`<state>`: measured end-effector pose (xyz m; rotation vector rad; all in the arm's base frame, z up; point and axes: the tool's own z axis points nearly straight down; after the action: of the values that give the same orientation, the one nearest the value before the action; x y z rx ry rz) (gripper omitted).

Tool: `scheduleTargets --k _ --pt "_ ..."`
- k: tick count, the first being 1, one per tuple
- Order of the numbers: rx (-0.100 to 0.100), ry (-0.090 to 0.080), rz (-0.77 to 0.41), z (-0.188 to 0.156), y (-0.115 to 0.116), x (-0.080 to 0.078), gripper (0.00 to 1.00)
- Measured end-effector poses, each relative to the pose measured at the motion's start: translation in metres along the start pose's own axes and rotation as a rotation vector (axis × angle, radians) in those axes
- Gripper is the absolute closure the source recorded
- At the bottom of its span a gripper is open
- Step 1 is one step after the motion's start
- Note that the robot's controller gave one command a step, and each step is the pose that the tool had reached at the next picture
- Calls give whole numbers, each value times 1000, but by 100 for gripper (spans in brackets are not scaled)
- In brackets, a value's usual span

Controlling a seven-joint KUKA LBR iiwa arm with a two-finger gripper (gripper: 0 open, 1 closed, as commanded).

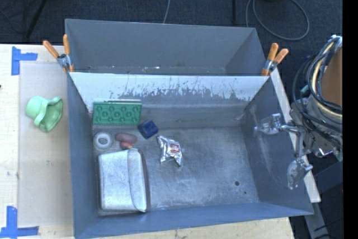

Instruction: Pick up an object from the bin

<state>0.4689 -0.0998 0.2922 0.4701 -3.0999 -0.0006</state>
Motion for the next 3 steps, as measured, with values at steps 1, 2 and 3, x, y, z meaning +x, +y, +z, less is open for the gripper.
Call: scheduleTargets --k 1,2,3 --pt "-4 -1 216 92 66 -77 0" --pt "-4 -2 231 191 119 -156 0" --pt "2 -9 92 220 155 -189 0"
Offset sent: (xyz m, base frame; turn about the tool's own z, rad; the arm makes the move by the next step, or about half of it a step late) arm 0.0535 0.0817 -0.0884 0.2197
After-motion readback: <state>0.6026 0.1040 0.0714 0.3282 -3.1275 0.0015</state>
